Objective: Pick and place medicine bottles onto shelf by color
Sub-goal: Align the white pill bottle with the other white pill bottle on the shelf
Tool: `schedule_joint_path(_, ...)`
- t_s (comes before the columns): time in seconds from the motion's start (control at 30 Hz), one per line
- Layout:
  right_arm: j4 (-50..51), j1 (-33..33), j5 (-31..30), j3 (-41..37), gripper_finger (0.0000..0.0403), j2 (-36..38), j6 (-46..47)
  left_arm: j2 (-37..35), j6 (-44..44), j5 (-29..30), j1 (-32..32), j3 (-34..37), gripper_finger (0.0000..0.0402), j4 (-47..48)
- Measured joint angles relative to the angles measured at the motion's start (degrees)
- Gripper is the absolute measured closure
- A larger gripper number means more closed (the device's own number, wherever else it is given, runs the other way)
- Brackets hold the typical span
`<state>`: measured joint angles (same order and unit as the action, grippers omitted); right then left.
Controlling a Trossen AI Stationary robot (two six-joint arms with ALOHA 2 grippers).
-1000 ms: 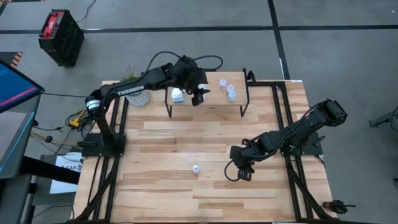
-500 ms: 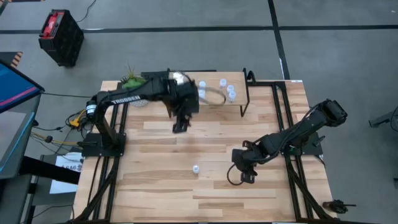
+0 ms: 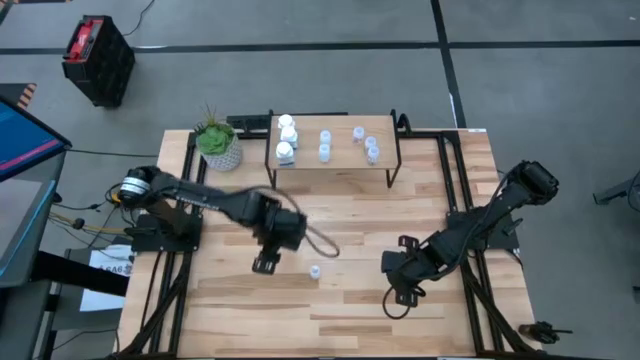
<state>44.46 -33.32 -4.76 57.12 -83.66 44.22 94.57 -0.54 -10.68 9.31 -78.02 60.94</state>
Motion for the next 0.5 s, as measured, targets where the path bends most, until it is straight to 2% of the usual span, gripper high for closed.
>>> schedule_joint_path(0.27,-0.6,0.9,-1.0,0.0,0.0267,0.0,1.0,-4.1,8.5,9.6,6.8,23.1,0.0221,-42.3)
schedule_joint_path(0.37,-0.8,1.2,-1.0,0.0,0.0267,0.0,1.0,-3.5,10.3,10.0,8.7,27.5,0.0221,-49.8)
schedule_joint_path(0.5,-0.8,1.2,-1.1,0.0,0.0267,0.0,1.0,-3.5,12.7,14.3,10.4,30.6,0.0221,-55.1)
